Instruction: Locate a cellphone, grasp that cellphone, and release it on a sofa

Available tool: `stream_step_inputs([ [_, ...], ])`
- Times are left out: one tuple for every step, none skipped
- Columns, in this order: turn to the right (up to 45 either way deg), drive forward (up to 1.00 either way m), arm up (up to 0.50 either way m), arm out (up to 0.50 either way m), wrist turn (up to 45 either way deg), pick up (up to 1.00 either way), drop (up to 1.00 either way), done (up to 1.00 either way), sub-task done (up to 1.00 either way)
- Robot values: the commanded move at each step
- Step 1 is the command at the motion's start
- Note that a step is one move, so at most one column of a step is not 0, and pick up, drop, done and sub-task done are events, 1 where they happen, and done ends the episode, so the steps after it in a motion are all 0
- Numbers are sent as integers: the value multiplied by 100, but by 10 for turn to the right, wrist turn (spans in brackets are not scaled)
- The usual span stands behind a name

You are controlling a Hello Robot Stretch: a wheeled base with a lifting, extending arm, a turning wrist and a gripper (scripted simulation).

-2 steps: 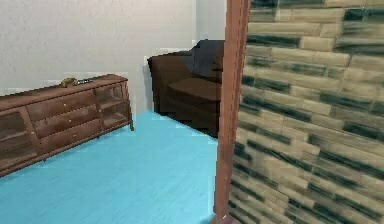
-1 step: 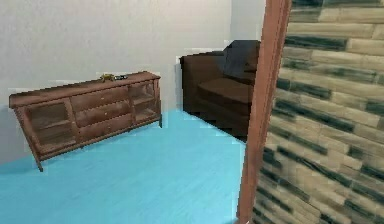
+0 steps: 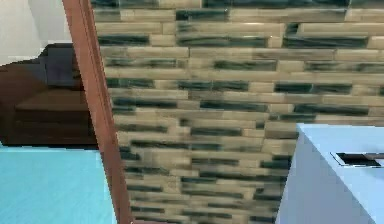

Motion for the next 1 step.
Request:
stream_step_inputs([
  [450, 0, 0, 0, 0, 0, 0, 0, 0],
])
